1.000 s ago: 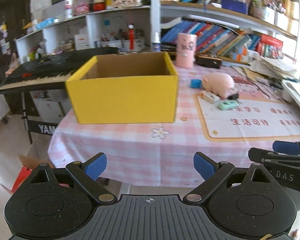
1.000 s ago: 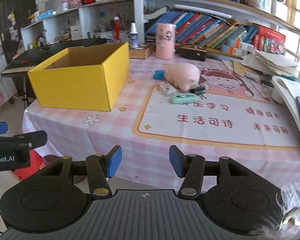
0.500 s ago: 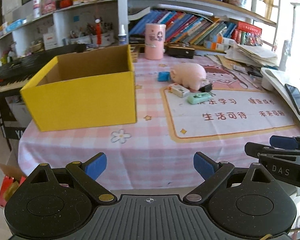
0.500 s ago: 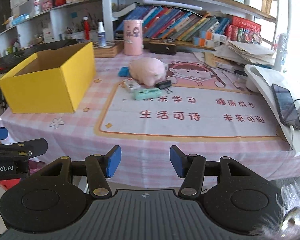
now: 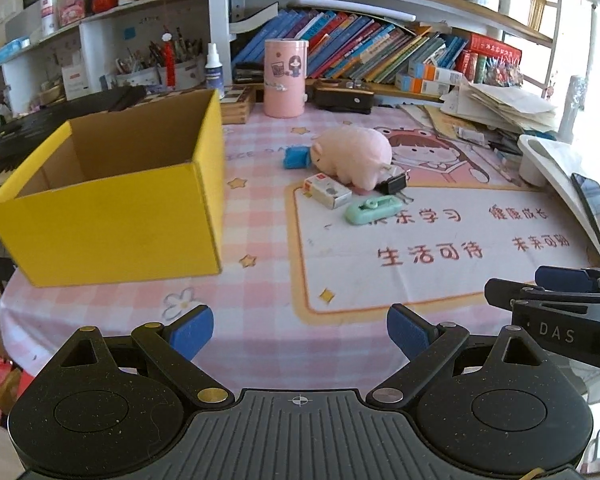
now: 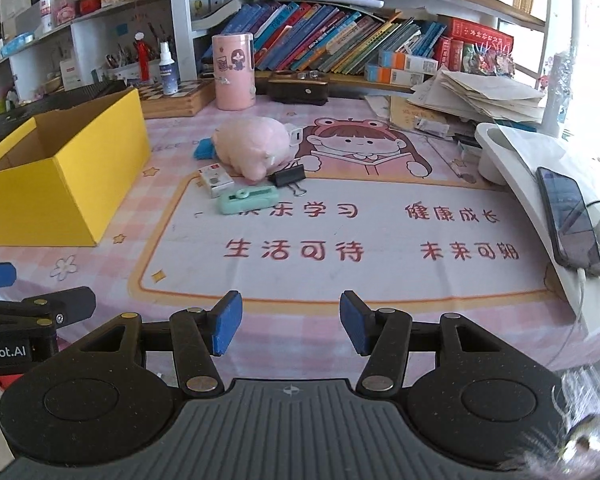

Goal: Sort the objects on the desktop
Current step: 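Grasp the mint-green tape dispenser with the left tool while the right approaches the binder clip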

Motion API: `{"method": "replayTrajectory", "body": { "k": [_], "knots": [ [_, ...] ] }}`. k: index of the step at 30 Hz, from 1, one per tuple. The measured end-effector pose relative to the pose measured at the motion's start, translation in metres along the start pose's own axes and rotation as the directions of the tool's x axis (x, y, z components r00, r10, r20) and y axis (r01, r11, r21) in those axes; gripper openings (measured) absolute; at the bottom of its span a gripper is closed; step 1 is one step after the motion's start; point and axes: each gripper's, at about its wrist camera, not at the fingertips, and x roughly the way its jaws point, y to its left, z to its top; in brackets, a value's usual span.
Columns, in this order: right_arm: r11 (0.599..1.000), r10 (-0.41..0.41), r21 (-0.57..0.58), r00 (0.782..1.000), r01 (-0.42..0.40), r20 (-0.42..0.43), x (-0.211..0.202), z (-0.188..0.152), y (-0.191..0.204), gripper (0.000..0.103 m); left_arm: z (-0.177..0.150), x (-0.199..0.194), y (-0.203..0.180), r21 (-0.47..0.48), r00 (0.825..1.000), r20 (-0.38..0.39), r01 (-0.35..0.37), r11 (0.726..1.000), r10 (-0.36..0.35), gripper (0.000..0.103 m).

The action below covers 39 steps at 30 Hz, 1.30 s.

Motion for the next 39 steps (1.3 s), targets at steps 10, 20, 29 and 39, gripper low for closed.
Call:
{"method": "replayTrajectory", "body": {
  "k": [10, 20, 29, 39],
  "knots": [
    [0.998, 0.025, -0.056, 1.000, -0.025, -0.011, 0.038, 0.032, -0.033, 0.052, 0.028, 0.045, -0.024, -0.057, 0.999, -0.020, -0.041, 0.998, 0.040, 0.095],
    [0.996, 0.042, -0.078, 0.999, -0.042, 0.005, 0.071, 0.061, -0.072, 0.052, 0.053, 0.095, -0.061, -0.079, 0.997, -0.025, -0.080, 0.994, 0.078, 0.095],
    [0.996, 0.050, -0.069, 0.999, -0.051, -0.017, 0.093, 0.075, -0.100, 0.052, 0.068, 0.133, -0.082, -0.112, 0.994, -0.030, -0.105, 0.988, 0.102, 0.095],
    [0.997, 0.033, -0.069, 0.999, -0.035, -0.024, 0.111, 0.088, -0.123, 0.054, 0.075, 0.169, -0.100, -0.129, 0.991, -0.051, -0.130, 0.983, 0.125, 0.091]
  ]
}}
